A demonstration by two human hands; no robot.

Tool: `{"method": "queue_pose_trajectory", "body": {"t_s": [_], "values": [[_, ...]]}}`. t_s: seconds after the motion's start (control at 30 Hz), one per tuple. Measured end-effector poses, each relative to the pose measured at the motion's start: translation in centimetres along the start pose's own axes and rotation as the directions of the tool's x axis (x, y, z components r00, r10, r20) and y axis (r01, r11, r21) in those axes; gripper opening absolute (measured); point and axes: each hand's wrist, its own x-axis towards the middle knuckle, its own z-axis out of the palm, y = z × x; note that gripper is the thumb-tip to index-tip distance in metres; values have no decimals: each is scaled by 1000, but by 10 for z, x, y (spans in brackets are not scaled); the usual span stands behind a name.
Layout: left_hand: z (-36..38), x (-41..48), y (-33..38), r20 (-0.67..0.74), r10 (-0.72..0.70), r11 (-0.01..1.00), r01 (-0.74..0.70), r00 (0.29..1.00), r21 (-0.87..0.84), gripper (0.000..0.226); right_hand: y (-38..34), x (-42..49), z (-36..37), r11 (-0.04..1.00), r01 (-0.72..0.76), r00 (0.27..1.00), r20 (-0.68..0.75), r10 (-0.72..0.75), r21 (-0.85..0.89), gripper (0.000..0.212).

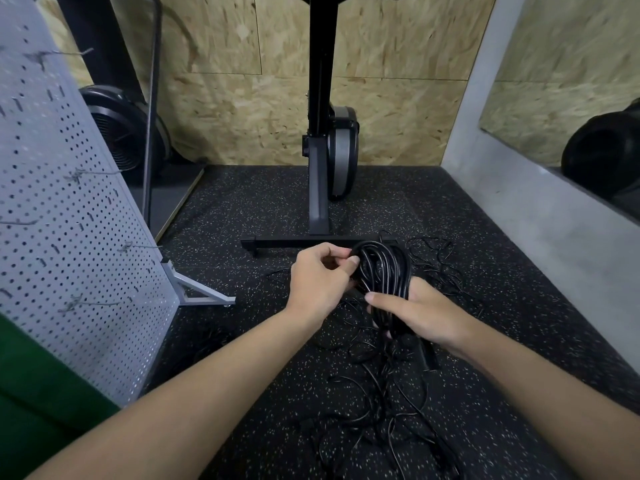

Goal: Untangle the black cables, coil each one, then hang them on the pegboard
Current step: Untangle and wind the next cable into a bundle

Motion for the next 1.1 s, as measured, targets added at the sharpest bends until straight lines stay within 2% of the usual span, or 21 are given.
{"method": "queue_pose_trajectory", "body": {"t_s": [0.07,0.13,0.2,0.23,0.27,0.33,0.37,0.4,0.43,0.5,0.6,0.63,0.7,0.77,0.87,0.97,1.1], "values": [[-5,1,-1,14,105,988,-106,994,114,5,-2,-1,-4,998,6,999,46,-9,59,34],[-9,3,-4,65,185,952,-195,981,237,14,-5,-3,-8,993,32,999,20,-34,114,24],[-10,5,-10,165,153,939,-195,974,282,28,-6,-2,-11,979,52,998,-48,-43,198,19],[-11,5,-14,258,74,943,-151,963,296,36,-9,-3,-13,968,62,996,-82,-43,242,18],[-12,3,-17,381,-34,940,-100,924,326,41,-10,-1,-15,957,73,992,-117,-41,280,18],[-12,-6,-22,616,-230,894,-86,753,440,40,-11,-1,-20,932,103,983,-181,-41,349,22],[-12,-11,-23,680,-298,877,-90,670,473,38,-11,-1,-22,914,123,978,-206,-45,385,22],[-11,-15,-24,707,-340,875,-66,620,479,40,-10,-1,-24,896,135,974,-222,-42,423,22],[-10,-16,-24,709,-364,876,-36,604,481,46,-8,0,-26,879,141,972,-232,-36,455,21],[-11,-16,-22,683,-346,864,-64,643,499,60,-4,2,-29,859,144,968,-251,-19,491,18],[-16,-12,-14,650,-208,769,-288,731,571,58,5,6,-40,892,142,955,-297,-9,429,19],[-18,-9,-10,650,-143,733,-362,746,576,52,10,8,-45,926,124,951,-308,-9,357,22],[-24,-3,0,638,-10,713,-442,770,544,39,22,11,-53,995,56,945,-325,-25,86,22],[-32,4,12,585,110,760,-447,804,472,32,29,13,-56,981,-15,954,-297,-45,-195,13],[-29,3,24,586,150,785,-456,796,420,29,25,11,-47,938,1,986,-155,-58,-346,9],[-16,-4,36,618,215,767,-523,756,372,27,18,10,-32,944,21,999,-17,-28,-330,19],[-15,-3,48,613,275,761,-557,740,332,25,11,9,-25,999,-37,997,65,39,-36,14]]}}
